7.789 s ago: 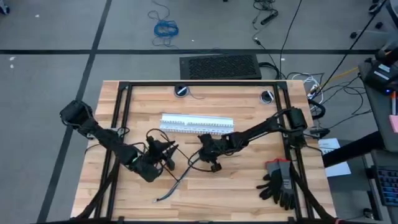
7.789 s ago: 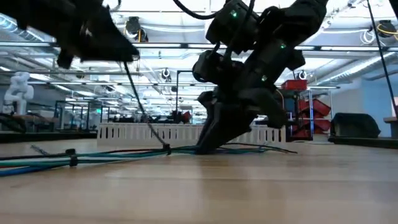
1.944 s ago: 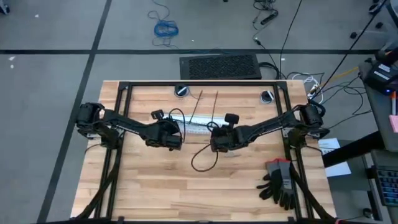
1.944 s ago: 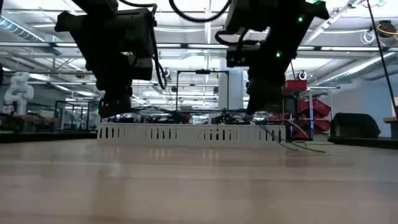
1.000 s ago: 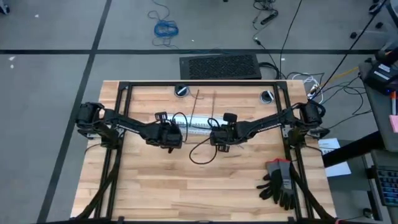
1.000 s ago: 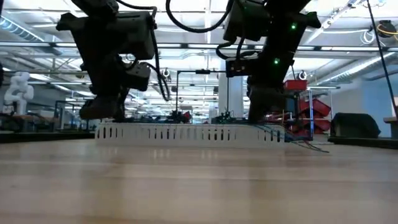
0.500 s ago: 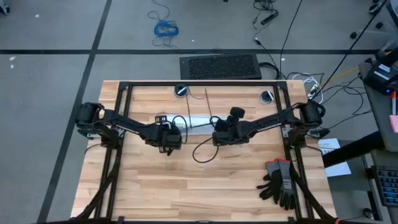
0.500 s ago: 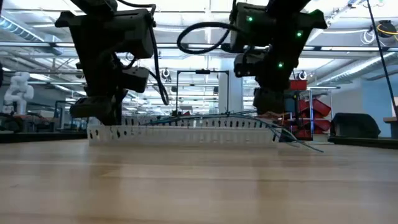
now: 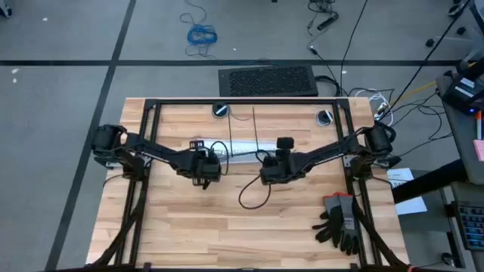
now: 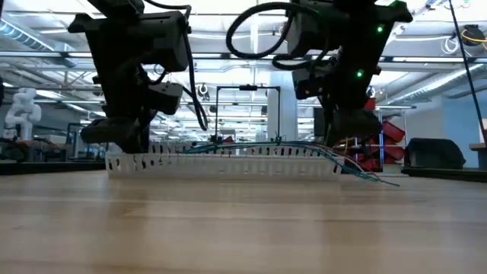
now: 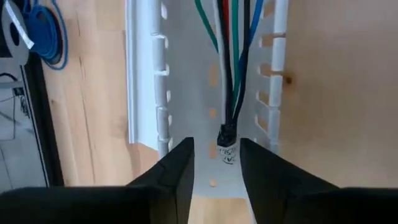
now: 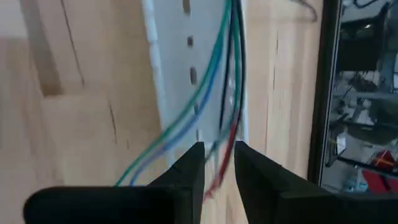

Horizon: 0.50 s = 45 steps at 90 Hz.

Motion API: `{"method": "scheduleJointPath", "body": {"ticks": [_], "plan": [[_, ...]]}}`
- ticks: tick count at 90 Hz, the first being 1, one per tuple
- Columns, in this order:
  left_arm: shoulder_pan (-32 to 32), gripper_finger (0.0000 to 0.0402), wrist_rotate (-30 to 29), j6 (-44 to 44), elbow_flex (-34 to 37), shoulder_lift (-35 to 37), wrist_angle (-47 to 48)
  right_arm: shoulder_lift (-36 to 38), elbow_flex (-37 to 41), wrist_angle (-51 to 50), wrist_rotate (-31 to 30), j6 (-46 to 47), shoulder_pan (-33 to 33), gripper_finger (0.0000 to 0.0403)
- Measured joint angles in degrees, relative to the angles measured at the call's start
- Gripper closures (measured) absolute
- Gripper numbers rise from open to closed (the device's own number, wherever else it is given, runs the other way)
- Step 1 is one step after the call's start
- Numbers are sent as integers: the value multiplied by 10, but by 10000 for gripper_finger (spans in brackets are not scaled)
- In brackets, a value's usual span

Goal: Ziptie cables
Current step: Put the ziptied cables into the cable duct

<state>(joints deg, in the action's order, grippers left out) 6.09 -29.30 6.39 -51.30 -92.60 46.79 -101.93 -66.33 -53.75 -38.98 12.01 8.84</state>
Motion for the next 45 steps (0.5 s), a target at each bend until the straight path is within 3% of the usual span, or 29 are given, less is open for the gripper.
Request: {"method": "scheduleJointPath", "body": {"ticks": [18, 27, 35, 45], "plan": [[3, 274, 17, -8, -43, 0, 19, 0, -70, -94, 0, 64, 31, 325], [12, 274, 65, -9, -61, 0, 7, 0, -110, -144, -2, 85, 49, 325], [26, 274, 109, -10, -74, 0, -1, 1, -129, -216, -39, 128, 65, 332], [45, 274, 96, -9, -83, 0, 7, 17, -123, -295, -72, 216, 84, 352]]}}
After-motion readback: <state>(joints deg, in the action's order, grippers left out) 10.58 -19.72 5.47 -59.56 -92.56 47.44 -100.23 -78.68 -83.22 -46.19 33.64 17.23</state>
